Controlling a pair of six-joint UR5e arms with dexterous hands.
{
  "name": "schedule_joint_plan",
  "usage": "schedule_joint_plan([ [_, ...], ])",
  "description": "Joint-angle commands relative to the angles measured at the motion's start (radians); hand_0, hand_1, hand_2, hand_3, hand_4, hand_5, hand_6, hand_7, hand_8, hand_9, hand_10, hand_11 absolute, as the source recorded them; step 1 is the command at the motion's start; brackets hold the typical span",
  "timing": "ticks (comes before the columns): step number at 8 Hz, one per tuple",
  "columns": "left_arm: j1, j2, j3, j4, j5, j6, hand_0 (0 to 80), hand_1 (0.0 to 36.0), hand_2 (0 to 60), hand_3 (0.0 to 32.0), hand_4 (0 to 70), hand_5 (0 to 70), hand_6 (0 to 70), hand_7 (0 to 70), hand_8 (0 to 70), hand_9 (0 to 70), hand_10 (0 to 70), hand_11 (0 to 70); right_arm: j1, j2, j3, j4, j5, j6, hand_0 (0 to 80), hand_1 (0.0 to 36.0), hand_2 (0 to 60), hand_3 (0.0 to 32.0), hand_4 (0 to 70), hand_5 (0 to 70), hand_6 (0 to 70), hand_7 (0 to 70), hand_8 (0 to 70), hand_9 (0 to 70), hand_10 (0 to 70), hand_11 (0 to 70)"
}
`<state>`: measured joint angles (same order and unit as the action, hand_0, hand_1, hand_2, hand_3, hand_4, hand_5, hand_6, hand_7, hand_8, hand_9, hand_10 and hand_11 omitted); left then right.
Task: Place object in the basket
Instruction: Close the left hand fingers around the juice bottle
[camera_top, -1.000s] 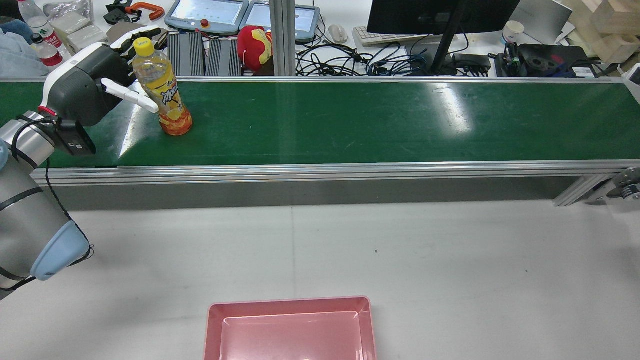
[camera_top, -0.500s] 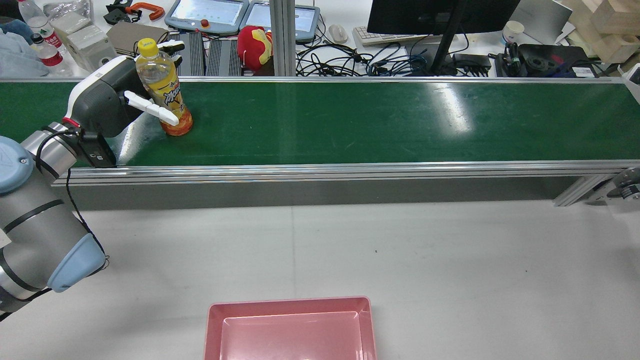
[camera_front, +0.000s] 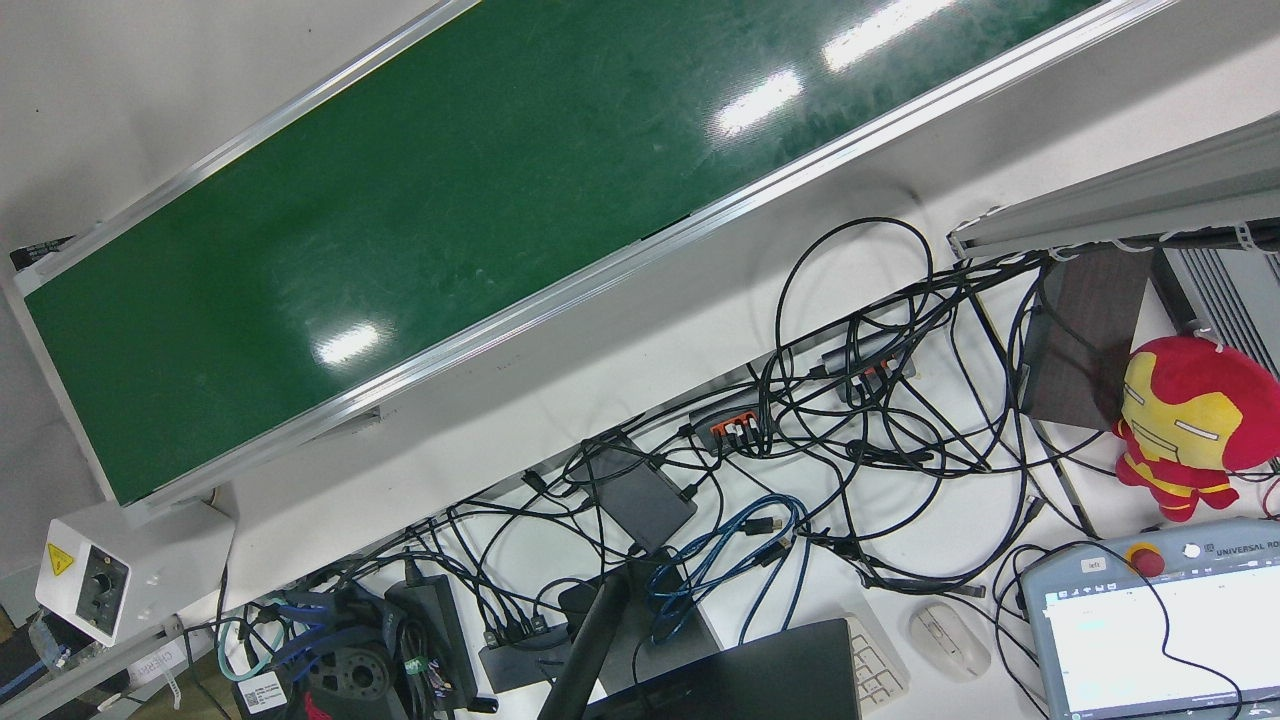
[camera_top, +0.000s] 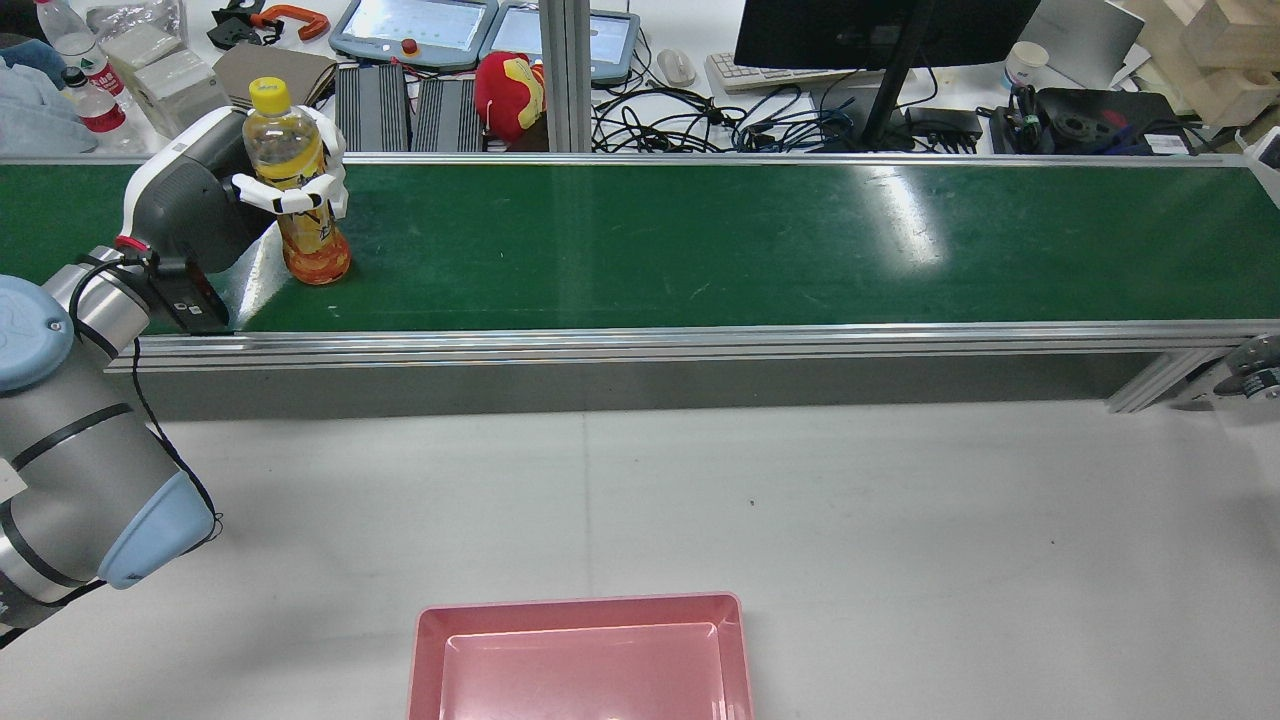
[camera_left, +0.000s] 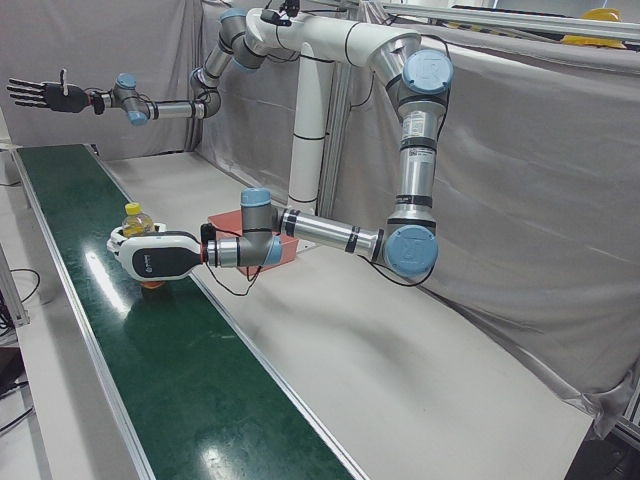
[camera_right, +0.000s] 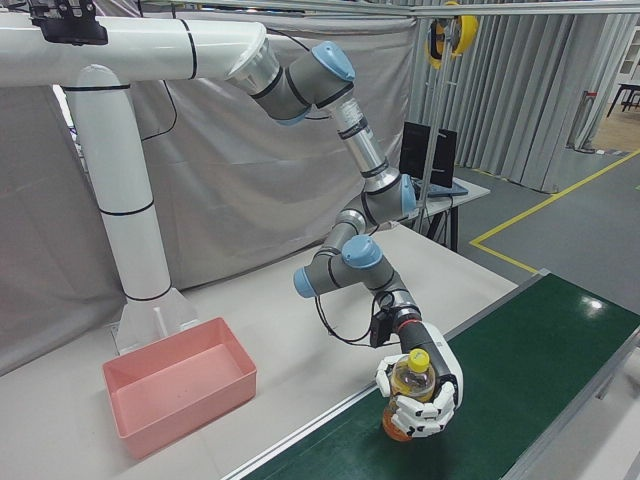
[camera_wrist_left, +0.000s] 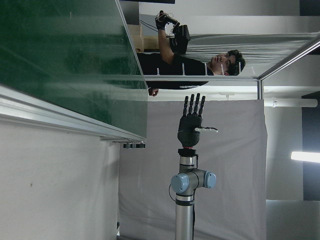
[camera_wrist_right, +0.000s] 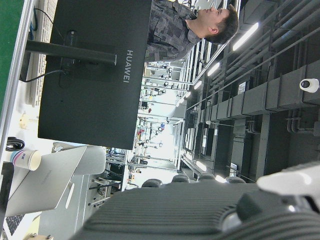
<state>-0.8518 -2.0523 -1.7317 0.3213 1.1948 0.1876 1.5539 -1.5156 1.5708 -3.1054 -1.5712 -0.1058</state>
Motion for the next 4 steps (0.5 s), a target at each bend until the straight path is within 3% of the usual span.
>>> schedule_joint_plan([
  [1,0.0,-0.047,-0.017,0.06,0.006,-0.005,80.0,36.0,60.0,0.0,70.0,70.0,70.0,70.0,70.0,70.0,70.0,70.0,0.0,0.0,0.0,-0.001,0.0,0.0,0.0,0.0,0.0,0.0,0.0,0.0,0.0,0.0,0.0,0.0,0.0,0.0],
  [2,0.003,-0.081,-0.058,0.114,0.009,-0.002,80.0,36.0,60.0,0.0,70.0,70.0,70.0,70.0,70.0,70.0,70.0,70.0,0.0,0.0,0.0,-0.001,0.0,0.0,0.0,0.0,0.0,0.0,0.0,0.0,0.0,0.0,0.0,0.0,0.0,0.0],
  [4,0.094,-0.112,-0.222,0.255,0.052,0.001,80.0,36.0,60.0,0.0,70.0,70.0,70.0,70.0,70.0,70.0,70.0,70.0,0.0,0.0,0.0,-0.001,0.0,0.0,0.0,0.0,0.0,0.0,0.0,0.0,0.0,0.0,0.0,0.0,0.0,0.0],
])
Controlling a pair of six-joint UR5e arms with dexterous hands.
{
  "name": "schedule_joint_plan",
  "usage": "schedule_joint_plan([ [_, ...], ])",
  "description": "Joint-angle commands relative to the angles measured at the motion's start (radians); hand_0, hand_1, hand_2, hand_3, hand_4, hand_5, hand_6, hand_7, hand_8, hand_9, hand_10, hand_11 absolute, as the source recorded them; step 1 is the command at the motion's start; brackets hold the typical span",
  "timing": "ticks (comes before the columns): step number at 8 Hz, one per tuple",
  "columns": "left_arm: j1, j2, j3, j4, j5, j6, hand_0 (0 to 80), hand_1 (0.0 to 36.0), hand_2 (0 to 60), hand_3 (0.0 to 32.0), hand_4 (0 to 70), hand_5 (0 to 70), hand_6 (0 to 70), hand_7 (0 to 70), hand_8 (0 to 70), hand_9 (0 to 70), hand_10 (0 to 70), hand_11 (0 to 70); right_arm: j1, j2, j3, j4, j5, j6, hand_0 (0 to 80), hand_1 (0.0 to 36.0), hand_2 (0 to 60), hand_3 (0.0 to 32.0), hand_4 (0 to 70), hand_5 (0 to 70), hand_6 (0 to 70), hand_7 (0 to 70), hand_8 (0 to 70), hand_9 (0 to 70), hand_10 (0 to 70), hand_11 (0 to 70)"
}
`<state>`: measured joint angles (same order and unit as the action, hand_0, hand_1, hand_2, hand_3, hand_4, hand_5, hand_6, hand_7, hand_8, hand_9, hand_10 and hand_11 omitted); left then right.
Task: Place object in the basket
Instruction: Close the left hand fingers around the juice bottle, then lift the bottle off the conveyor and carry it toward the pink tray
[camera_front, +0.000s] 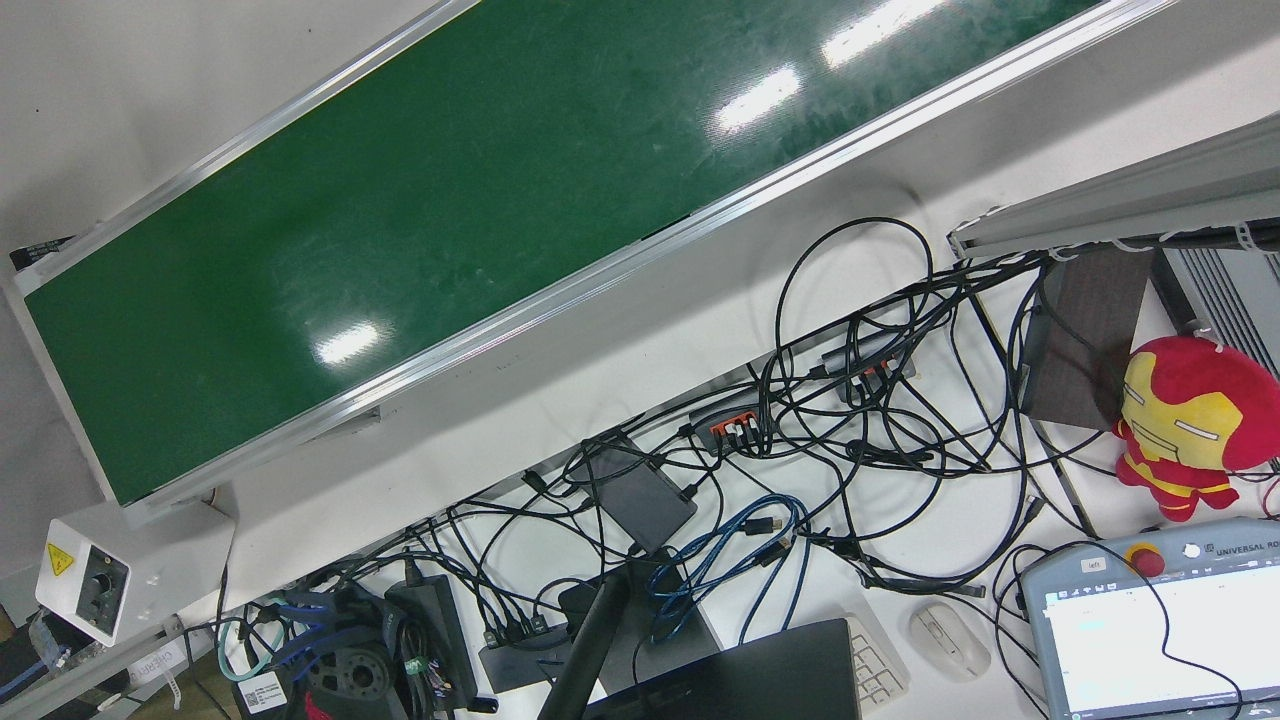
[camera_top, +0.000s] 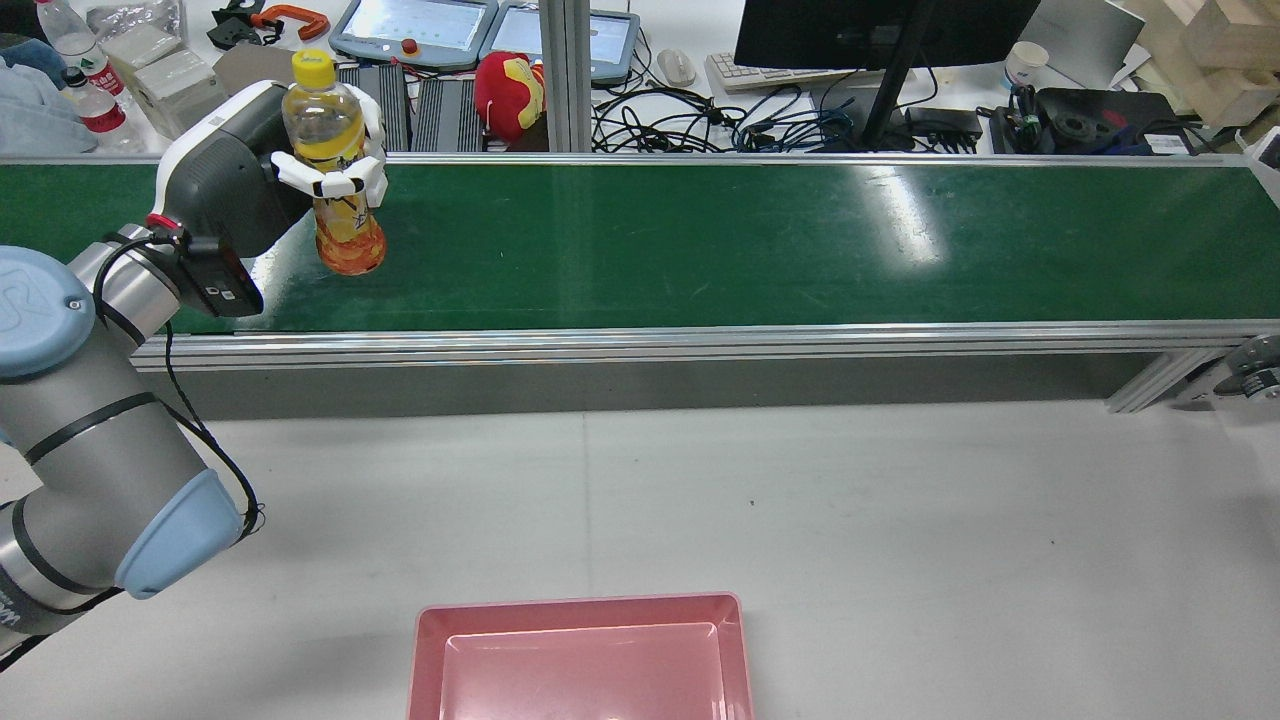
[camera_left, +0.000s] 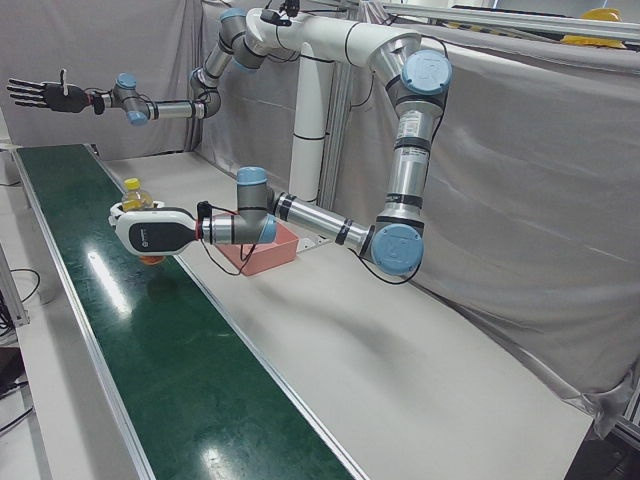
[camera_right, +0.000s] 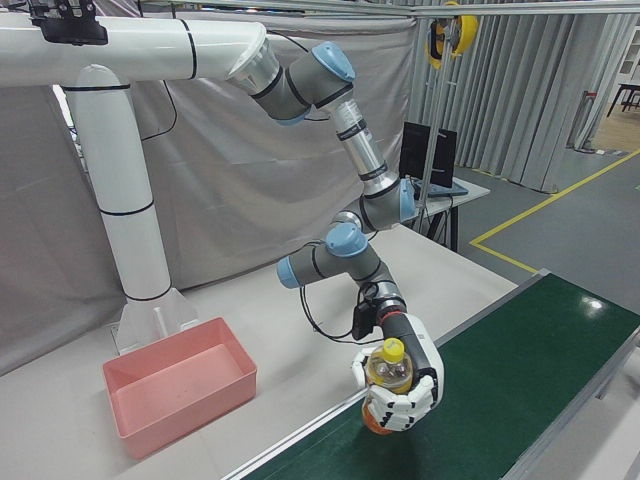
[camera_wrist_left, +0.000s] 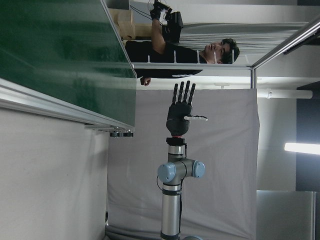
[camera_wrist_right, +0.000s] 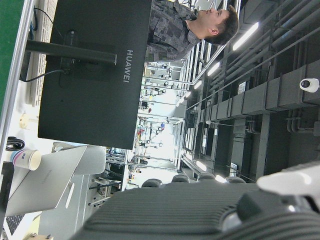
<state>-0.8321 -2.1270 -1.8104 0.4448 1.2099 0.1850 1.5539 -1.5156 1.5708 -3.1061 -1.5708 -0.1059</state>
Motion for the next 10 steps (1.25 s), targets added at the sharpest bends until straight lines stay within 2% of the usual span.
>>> schedule_joint_plan([
  [1,0.127,-0.048,-0.197,0.167,0.072,0.01,80.0,36.0,60.0,0.0,70.0,70.0,70.0,70.0,70.0,70.0,70.0,70.0,0.0,0.0,0.0,0.001,0.0,0.0,0.0,0.0,0.0,0.0,0.0,0.0,0.0,0.0,0.0,0.0,0.0,0.0],
  [2,0.178,-0.048,-0.251,0.199,0.097,0.028,80.0,36.0,60.0,0.0,70.0,70.0,70.0,70.0,70.0,70.0,70.0,70.0,0.0,0.0,0.0,0.0,0.0,0.0,0.0,0.0,0.0,0.0,0.0,0.0,0.0,0.0,0.0,0.0,0.0,0.0],
  [4,0.304,-0.045,-0.386,0.313,0.099,0.137,80.0,36.0,60.0,0.0,70.0,70.0,70.0,70.0,70.0,70.0,70.0,70.0,-0.002,0.0,0.0,0.0,0.0,0.0,0.0,0.0,0.0,0.0,0.0,0.0,0.0,0.0,0.0,0.0,0.0,0.0],
  [5,0.386,-0.039,-0.394,0.313,0.097,0.163,79.3,36.0,60.0,0.0,70.0,70.0,70.0,70.0,70.0,70.0,70.0,70.0,0.0,0.0,0.0,0.0,0.0,0.0,0.0,0.0,0.0,0.0,0.0,0.0,0.0,0.0,0.0,0.0,0.0,0.0],
  [6,0.477,-0.044,-0.394,0.313,0.096,0.216,71.6,36.0,60.0,0.0,70.0,70.0,70.0,70.0,70.0,70.0,70.0,70.0,0.0,0.0,0.0,0.0,0.0,0.0,0.0,0.0,0.0,0.0,0.0,0.0,0.0,0.0,0.0,0.0,0.0,0.0],
  [7,0.561,-0.045,-0.392,0.315,0.089,0.273,69.0,36.0,60.0,0.0,70.0,70.0,70.0,70.0,70.0,70.0,70.0,70.0,0.0,0.0,0.0,0.0,0.0,0.0,0.0,0.0,0.0,0.0,0.0,0.0,0.0,0.0,0.0,0.0,0.0,0.0],
  [9,0.649,-0.041,-0.373,0.289,0.08,0.355,64.0,36.0,60.0,0.0,70.0,70.0,70.0,70.0,70.0,70.0,70.0,70.0,0.0,0.0,0.0,0.0,0.0,0.0,0.0,0.0,0.0,0.0,0.0,0.0,0.0,0.0,0.0,0.0,0.0,0.0],
  [10,0.653,-0.041,-0.341,0.287,0.08,0.367,61.4,36.0,60.0,0.0,70.0,70.0,70.0,70.0,70.0,70.0,70.0,70.0,0.0,0.0,0.0,0.001,0.0,0.0,0.0,0.0,0.0,0.0,0.0,0.0,0.0,0.0,0.0,0.0,0.0,0.0],
])
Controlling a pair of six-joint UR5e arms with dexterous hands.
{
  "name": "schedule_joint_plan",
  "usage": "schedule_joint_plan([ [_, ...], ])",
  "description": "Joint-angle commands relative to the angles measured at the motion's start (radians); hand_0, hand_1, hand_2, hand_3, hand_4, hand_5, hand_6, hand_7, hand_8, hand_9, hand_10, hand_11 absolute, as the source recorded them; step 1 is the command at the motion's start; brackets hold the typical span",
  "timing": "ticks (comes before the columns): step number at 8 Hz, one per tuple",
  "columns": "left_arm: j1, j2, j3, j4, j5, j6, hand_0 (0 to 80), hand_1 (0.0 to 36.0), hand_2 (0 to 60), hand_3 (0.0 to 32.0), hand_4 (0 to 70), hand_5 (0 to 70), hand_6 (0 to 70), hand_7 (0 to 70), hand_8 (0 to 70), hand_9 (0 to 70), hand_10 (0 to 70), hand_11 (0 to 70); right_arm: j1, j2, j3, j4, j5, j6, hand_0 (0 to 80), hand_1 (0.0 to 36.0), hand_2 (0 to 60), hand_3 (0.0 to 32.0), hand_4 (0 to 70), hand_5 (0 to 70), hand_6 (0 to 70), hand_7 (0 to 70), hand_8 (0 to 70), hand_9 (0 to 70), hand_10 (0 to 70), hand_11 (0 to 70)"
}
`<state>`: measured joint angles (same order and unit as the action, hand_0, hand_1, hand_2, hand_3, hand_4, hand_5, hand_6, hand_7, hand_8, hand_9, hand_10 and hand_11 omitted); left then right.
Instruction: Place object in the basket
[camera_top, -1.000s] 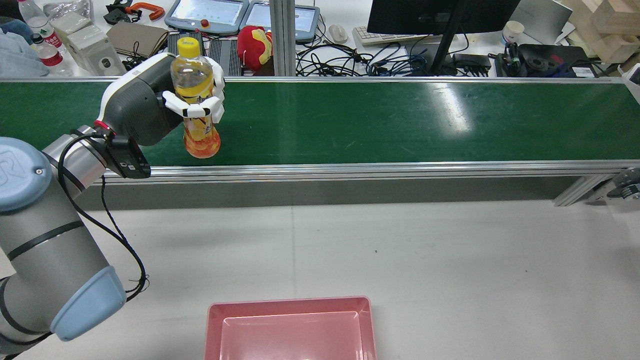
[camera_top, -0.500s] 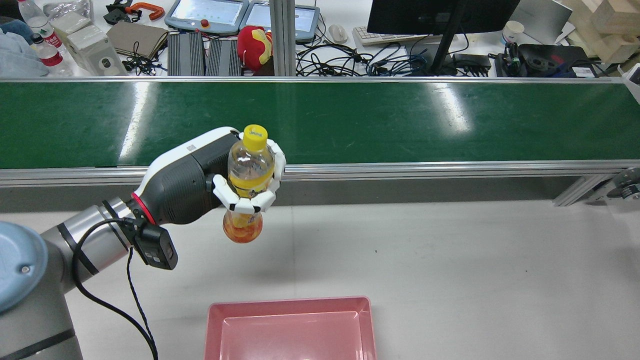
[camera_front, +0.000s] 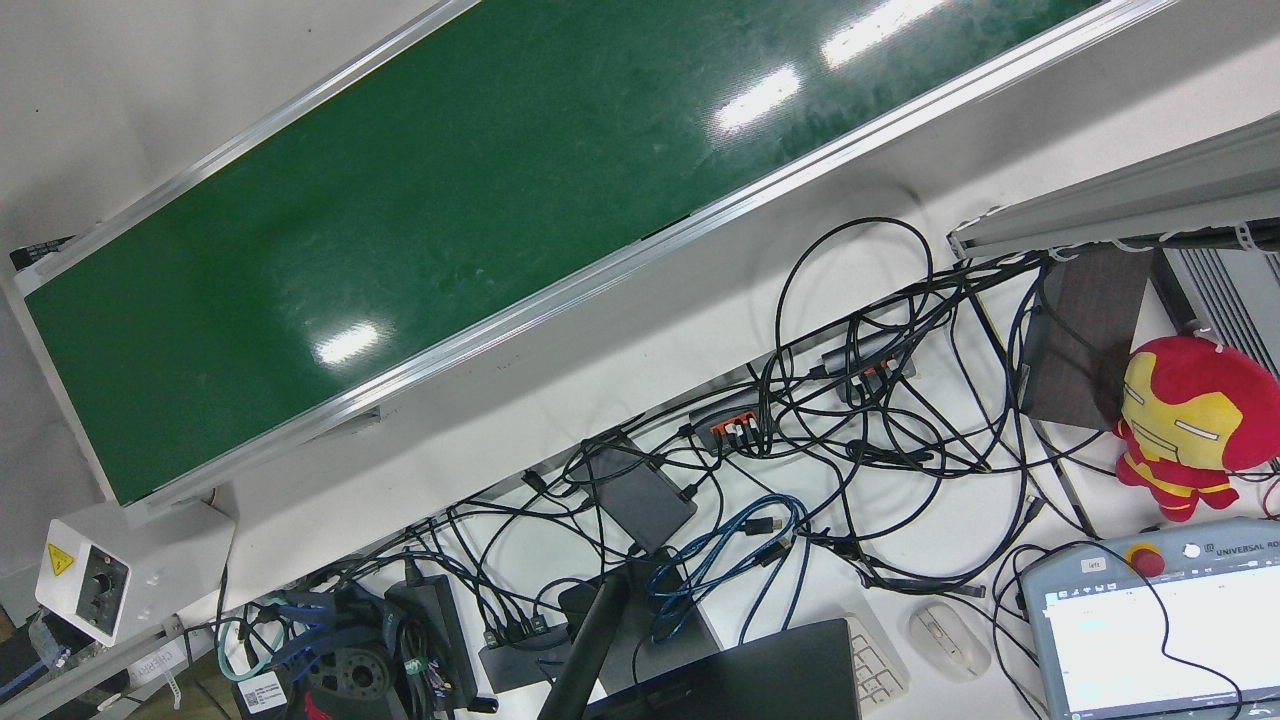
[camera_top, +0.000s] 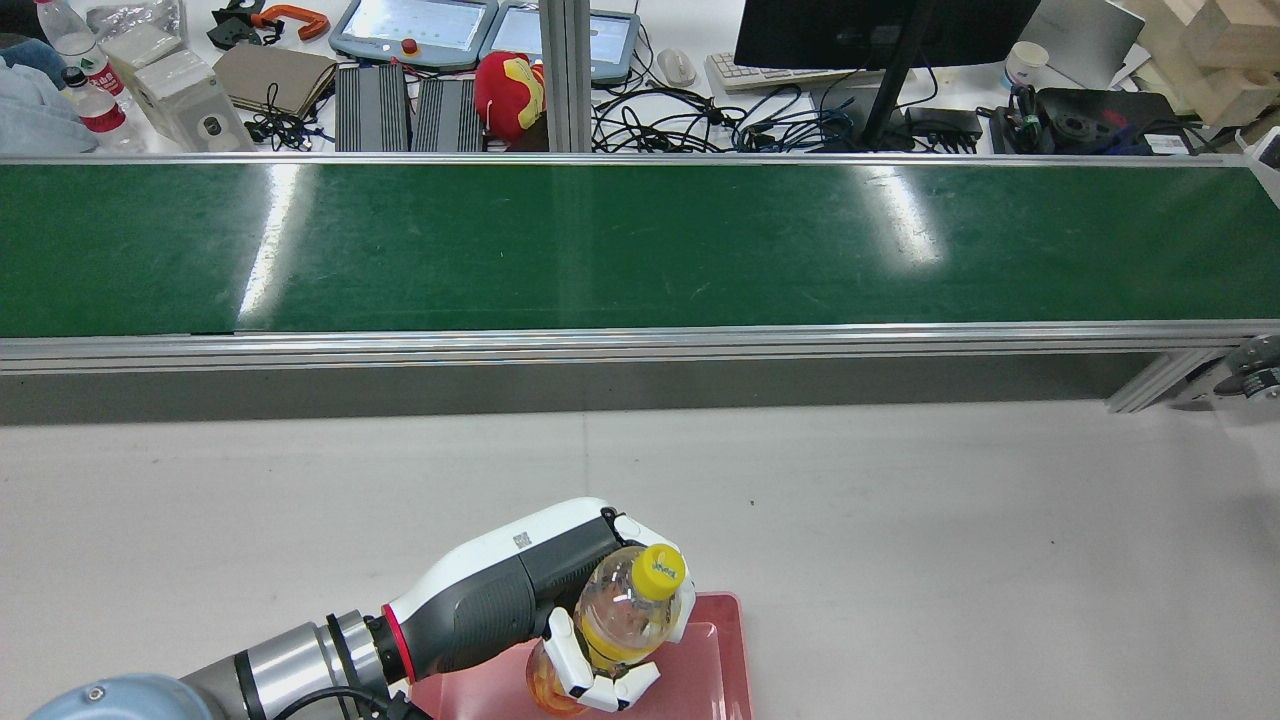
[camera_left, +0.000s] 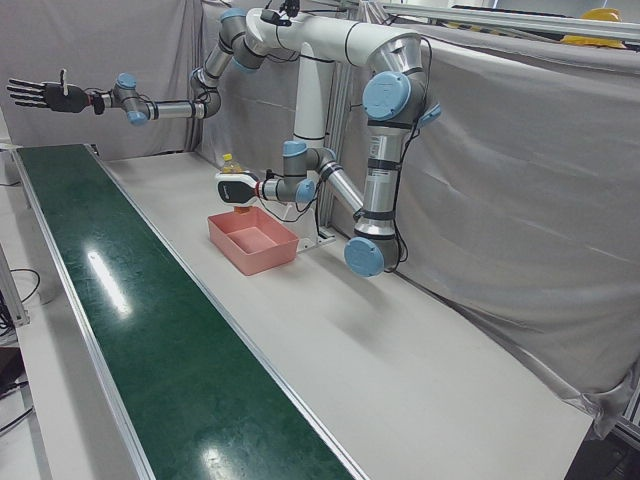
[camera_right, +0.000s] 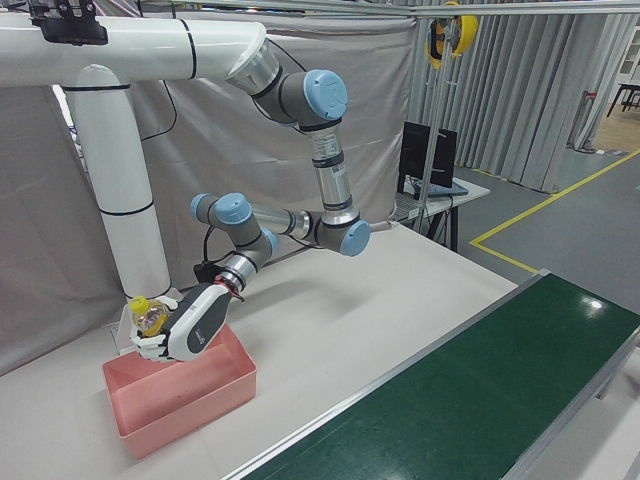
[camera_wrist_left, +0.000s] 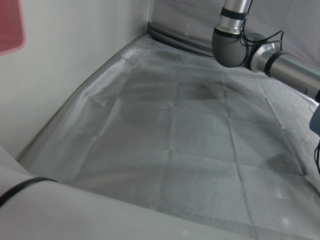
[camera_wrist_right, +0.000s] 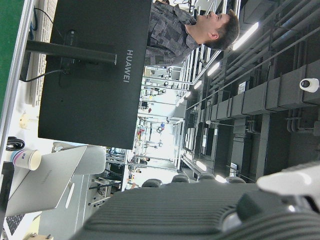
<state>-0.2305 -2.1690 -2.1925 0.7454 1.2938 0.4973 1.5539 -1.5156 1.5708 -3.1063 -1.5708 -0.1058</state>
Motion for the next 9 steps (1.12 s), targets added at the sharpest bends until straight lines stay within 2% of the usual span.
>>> schedule_joint_plan([
  [1,0.053,0.008,0.089,-0.026,-0.004,0.056,58.8,36.0,60.0,0.0,70.0,70.0,70.0,70.0,70.0,70.0,70.0,70.0,0.0,0.0,0.0,0.002,0.0,0.0,0.0,0.0,0.0,0.0,0.0,0.0,0.0,0.0,0.0,0.0,0.0,0.0],
  [2,0.054,0.008,0.115,-0.02,-0.002,0.078,56.0,36.0,60.0,0.0,70.0,70.0,70.0,70.0,70.0,70.0,63.7,70.0,0.0,0.0,0.0,0.002,0.0,0.0,0.0,0.0,0.0,0.0,0.0,0.0,0.0,0.0,0.0,0.0,0.0,0.0],
  [3,0.057,0.009,0.117,0.017,-0.002,0.084,50.5,35.7,60.0,0.0,70.0,70.0,70.0,62.8,70.0,70.0,54.3,70.0,0.0,0.0,0.0,0.0,0.0,0.0,0.0,0.0,0.0,0.0,0.0,0.0,0.0,0.0,0.0,0.0,0.0,0.0],
  [4,0.056,0.015,0.117,0.049,-0.002,0.084,46.4,35.6,60.0,0.0,53.2,56.3,38.5,36.7,55.9,70.0,40.6,57.9,0.0,0.0,0.0,0.0,0.0,0.0,0.0,0.0,0.0,0.0,0.0,0.0,0.0,0.0,0.0,0.0,0.0,0.0],
  [5,0.054,0.038,0.115,0.049,-0.002,0.083,52.7,27.1,60.0,0.0,36.9,49.8,21.5,27.6,44.2,57.3,33.5,49.1,0.0,0.0,0.0,0.0,0.0,0.0,0.0,0.0,0.0,0.0,0.0,0.0,0.0,0.0,0.0,0.0,0.0,0.0],
  [6,0.053,0.046,0.114,0.049,-0.001,0.084,60.4,19.9,9.8,0.0,21.6,46.6,11.6,20.0,31.5,42.5,25.7,39.2,0.0,0.0,0.0,0.0,0.0,0.0,0.0,0.0,0.0,0.0,0.0,0.0,0.0,0.0,0.0,0.0,0.0,0.0],
  [7,0.05,0.061,0.109,0.049,-0.001,0.083,67.9,16.6,0.0,0.0,14.6,46.0,6.8,14.7,24.5,33.4,22.0,34.2,0.0,0.0,0.0,0.0,0.0,0.0,0.0,0.0,0.0,0.0,0.0,0.0,0.0,0.0,0.0,0.0,0.0,0.0],
  [8,0.051,0.086,0.109,0.031,-0.001,0.081,78.4,14.2,0.0,0.0,9.6,45.1,2.7,8.8,21.3,28.4,17.9,28.4,0.0,0.0,0.0,0.002,0.0,0.0,0.0,0.0,0.0,0.0,0.0,0.0,0.0,0.0,0.0,0.0,0.0,0.0],
  [9,0.051,0.087,0.108,0.022,-0.001,0.076,80.0,14.1,0.0,0.0,4.0,40.8,0.0,3.8,19.3,24.9,13.7,22.4,0.0,0.0,0.0,0.0,0.0,0.0,0.0,0.0,0.0,0.0,0.0,0.0,0.0,0.0,0.0,0.0,0.0,0.0],
])
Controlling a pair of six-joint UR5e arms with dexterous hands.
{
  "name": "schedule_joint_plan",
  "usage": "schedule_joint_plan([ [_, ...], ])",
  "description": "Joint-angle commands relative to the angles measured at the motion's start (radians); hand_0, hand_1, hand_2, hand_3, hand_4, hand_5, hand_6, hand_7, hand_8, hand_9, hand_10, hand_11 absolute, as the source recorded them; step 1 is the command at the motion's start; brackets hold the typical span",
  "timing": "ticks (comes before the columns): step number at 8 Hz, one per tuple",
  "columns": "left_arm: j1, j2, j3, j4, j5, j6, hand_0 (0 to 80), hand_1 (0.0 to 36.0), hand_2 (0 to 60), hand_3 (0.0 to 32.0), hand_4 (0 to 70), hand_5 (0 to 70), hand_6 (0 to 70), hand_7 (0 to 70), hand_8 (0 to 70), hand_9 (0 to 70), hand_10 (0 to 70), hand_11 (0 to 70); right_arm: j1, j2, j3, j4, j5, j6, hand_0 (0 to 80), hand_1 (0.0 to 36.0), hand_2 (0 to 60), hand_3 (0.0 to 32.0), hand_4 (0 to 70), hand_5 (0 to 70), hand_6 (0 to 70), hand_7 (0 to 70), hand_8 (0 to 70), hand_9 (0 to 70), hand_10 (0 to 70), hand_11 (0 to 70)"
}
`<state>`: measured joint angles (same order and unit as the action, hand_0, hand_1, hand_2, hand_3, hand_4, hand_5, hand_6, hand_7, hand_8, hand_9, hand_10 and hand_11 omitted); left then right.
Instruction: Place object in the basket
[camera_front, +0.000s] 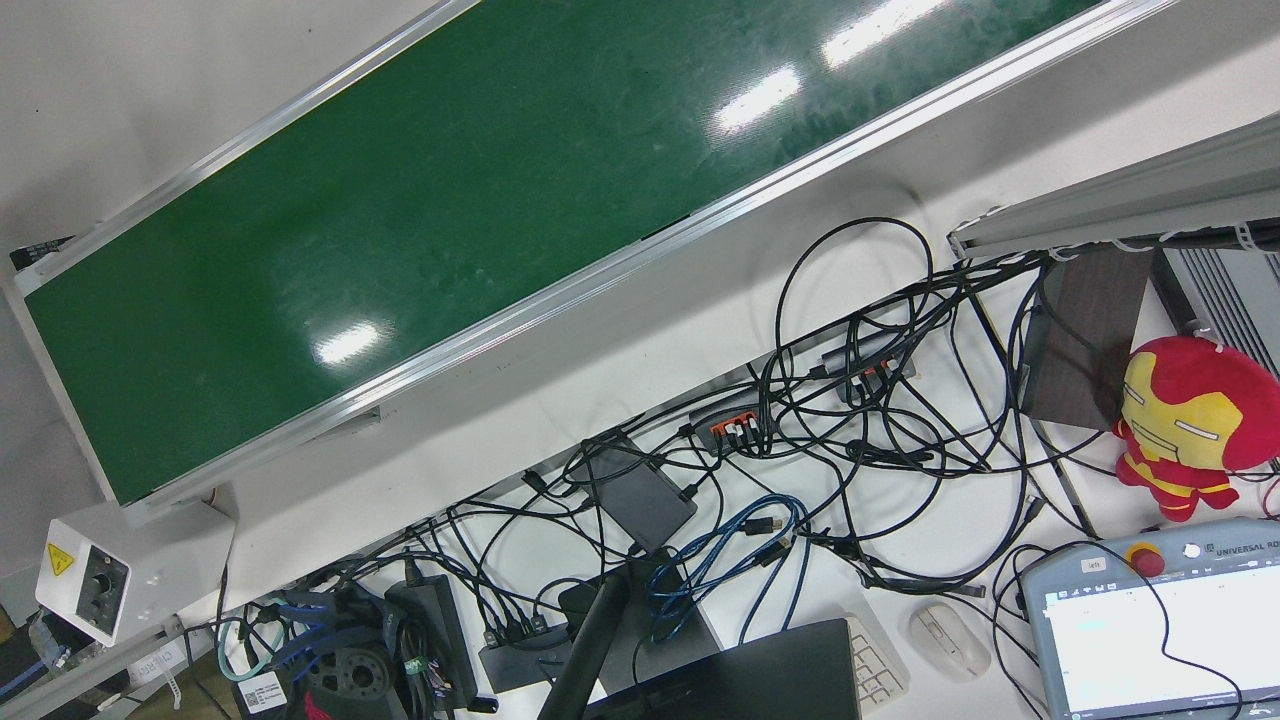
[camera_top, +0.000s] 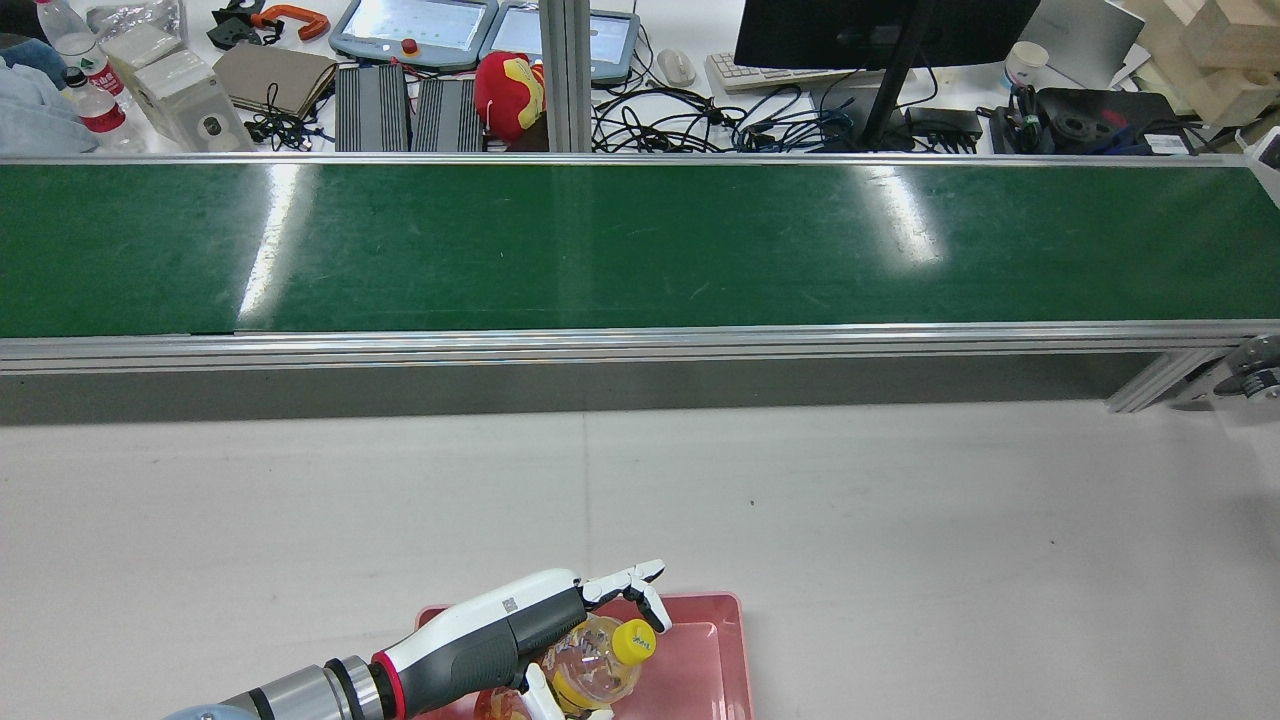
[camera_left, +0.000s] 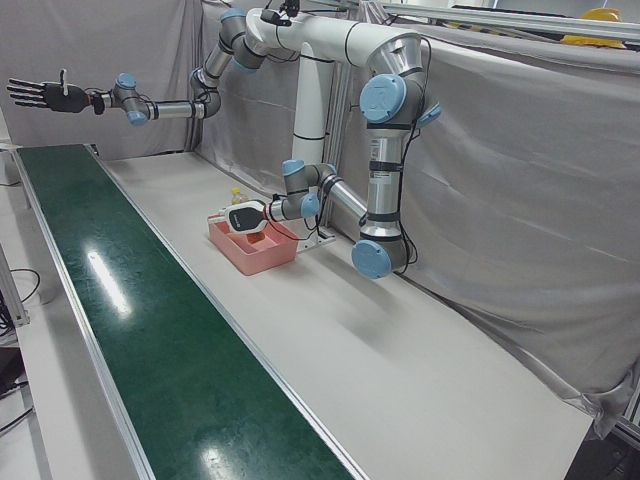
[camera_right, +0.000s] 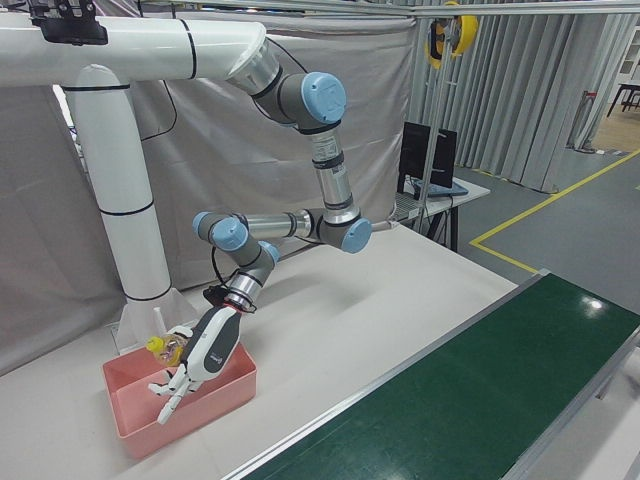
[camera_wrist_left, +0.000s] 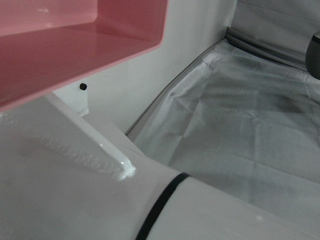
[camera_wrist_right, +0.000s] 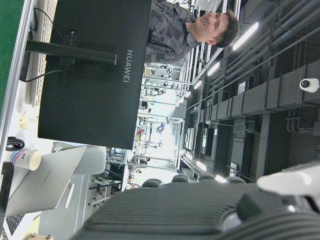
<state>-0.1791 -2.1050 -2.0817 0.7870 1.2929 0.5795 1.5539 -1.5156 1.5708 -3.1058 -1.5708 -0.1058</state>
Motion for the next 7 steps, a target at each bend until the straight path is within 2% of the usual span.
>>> schedule_joint_plan([
  [1,-0.005,0.022,-0.006,-0.029,0.002,-0.01,69.4,18.9,0.0,0.0,2.1,29.9,0.0,2.3,14.7,18.2,9.3,16.2,0.0,0.0,0.0,0.0,0.0,0.0,0.0,0.0,0.0,0.0,0.0,0.0,0.0,0.0,0.0,0.0,0.0,0.0],
  [2,-0.014,0.023,-0.008,-0.053,0.006,-0.012,79.5,16.6,0.0,0.4,0.2,19.7,0.0,0.3,8.2,9.2,4.7,9.8,0.0,0.0,0.0,0.001,0.0,0.0,0.0,0.0,0.0,0.0,0.0,0.0,0.0,0.0,0.0,0.0,0.0,0.0],
  [3,-0.016,0.022,-0.011,-0.057,0.008,-0.013,80.0,14.8,0.0,4.0,0.0,13.9,0.0,0.0,3.3,2.3,1.7,5.6,0.0,0.0,0.0,0.001,0.0,0.0,0.0,0.0,0.0,0.0,0.0,0.0,0.0,0.0,0.0,0.0,0.0,0.0],
  [4,-0.02,0.022,-0.015,-0.057,0.008,-0.013,80.0,13.3,0.0,6.6,0.0,12.7,0.0,0.0,1.7,0.4,0.5,3.8,0.0,0.0,0.0,0.001,0.0,0.0,0.0,0.0,0.0,0.0,0.0,0.0,0.0,0.0,0.0,0.0,0.0,0.0],
  [5,-0.037,0.022,-0.029,-0.057,0.009,-0.018,80.0,13.7,0.0,7.2,0.0,12.0,0.0,0.0,1.0,0.0,0.0,2.3,0.0,0.0,0.0,0.0,0.0,0.0,0.0,0.0,0.0,0.0,0.0,0.0,0.0,0.0,0.0,0.0,0.0,0.0],
  [6,-0.077,0.023,-0.047,-0.048,0.009,-0.064,80.0,13.1,0.0,7.6,0.0,11.9,0.0,0.0,0.6,0.0,0.0,1.6,0.0,0.0,0.0,0.001,0.0,0.0,0.0,0.0,0.0,0.0,0.0,0.0,0.0,0.0,0.0,0.0,0.0,0.0],
  [7,-0.129,0.023,-0.066,-0.032,0.012,-0.101,80.0,12.7,0.0,6.4,0.0,12.9,0.0,0.0,0.2,0.0,0.0,1.0,0.0,0.0,0.0,0.0,0.0,0.0,0.0,0.0,0.0,0.0,0.0,0.0,0.0,0.0,0.0,0.0,0.0,0.0],
])
